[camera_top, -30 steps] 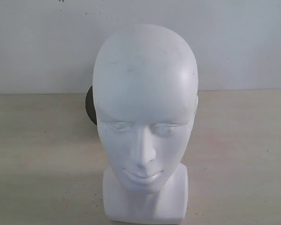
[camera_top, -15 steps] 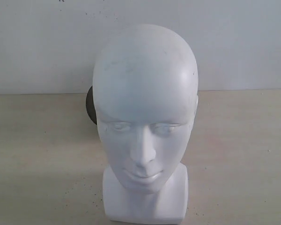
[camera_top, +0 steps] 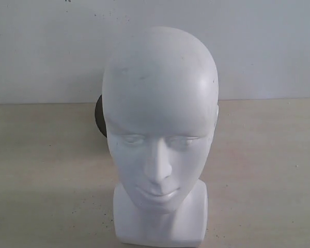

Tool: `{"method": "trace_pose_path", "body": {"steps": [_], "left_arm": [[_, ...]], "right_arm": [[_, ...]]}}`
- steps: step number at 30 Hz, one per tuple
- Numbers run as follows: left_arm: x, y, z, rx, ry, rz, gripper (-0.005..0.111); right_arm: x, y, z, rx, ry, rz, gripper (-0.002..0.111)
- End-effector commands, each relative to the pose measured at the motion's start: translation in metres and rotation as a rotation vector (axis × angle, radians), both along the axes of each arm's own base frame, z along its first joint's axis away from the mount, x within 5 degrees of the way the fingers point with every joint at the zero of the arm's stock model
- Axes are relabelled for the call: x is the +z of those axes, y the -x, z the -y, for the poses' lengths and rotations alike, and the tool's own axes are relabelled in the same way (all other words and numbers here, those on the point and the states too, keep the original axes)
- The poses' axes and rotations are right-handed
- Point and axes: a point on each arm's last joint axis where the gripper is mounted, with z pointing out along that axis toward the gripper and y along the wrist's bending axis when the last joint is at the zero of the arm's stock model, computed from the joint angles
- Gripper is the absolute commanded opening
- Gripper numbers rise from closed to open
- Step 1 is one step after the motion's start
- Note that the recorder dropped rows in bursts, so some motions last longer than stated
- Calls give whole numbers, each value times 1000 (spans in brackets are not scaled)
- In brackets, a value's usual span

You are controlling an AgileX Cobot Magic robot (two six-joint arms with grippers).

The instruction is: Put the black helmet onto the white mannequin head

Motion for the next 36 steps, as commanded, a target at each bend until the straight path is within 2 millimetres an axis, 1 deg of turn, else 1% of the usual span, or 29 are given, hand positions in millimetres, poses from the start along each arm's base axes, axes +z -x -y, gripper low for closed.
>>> {"method": "trace_pose_path", "body": {"steps": [1, 4, 5, 6, 8, 10, 12, 14, 16, 19, 23, 25, 26, 28, 30, 31, 32, 33, 36], "left_arm": [[-14, -43, 0, -25, -69, -135, 4], [-22, -74, 9, -94, -182, -279, 4], [-25, -84, 16, -140, -227, -332, 4], [-29, -92, 24, -197, -243, -386, 4], [-36, -109, 43, -373, -288, -454, 4], [-38, -126, 57, -537, -273, -448, 4], [-37, -143, 67, -635, -227, -400, 4], [-38, -158, 67, -631, -226, -383, 4], [-45, -171, 67, -646, -257, -415, 4], [-64, -187, 66, -667, -288, -490, 4], [-93, -204, 63, -602, -195, -584, 5], [-104, -208, 63, -593, -141, -625, 11], [-109, -210, 64, -585, -108, -644, 17], [-118, -213, 64, -575, -76, -667, 34], [-125, -215, 65, -577, -74, -675, 58], [-128, -216, 65, -574, -67, -681, 67], [-130, -217, 66, -569, -66, -683, 71], [-134, -218, 67, -568, -73, -691, 71], [-144, -222, 74, -573, -85, -690, 64]], "right_arm": [[1, 0, 0, -9, -2, 10, 0], [1, 0, 0, -9, -2, 10, 0], [1, 0, 0, -9, -2, 10, 0], [1, 0, 0, -9, -2, 10, 0], [1, 0, 0, -9, -2, 10, 0], [1, 0, 0, -9, -2, 10, 0], [1, 0, 0, -9, -2, 10, 0], [1, 0, 0, -9, -2, 10, 0], [1, 0, 0, -9, -2, 10, 0], [1, 0, 0, -9, -2, 10, 0], [1, 0, 0, -9, -2, 10, 0], [1, 0, 0, -9, -2, 10, 0], [1, 0, 0, -9, -2, 10, 0], [1, 0, 0, -9, -2, 10, 0], [1, 0, 0, -9, -2, 10, 0], [1, 0, 0, -9, -2, 10, 0], [1, 0, 0, -9, -2, 10, 0], [1, 0, 0, -9, -2, 10, 0], [1, 0, 0, -9, -2, 10, 0]]}}
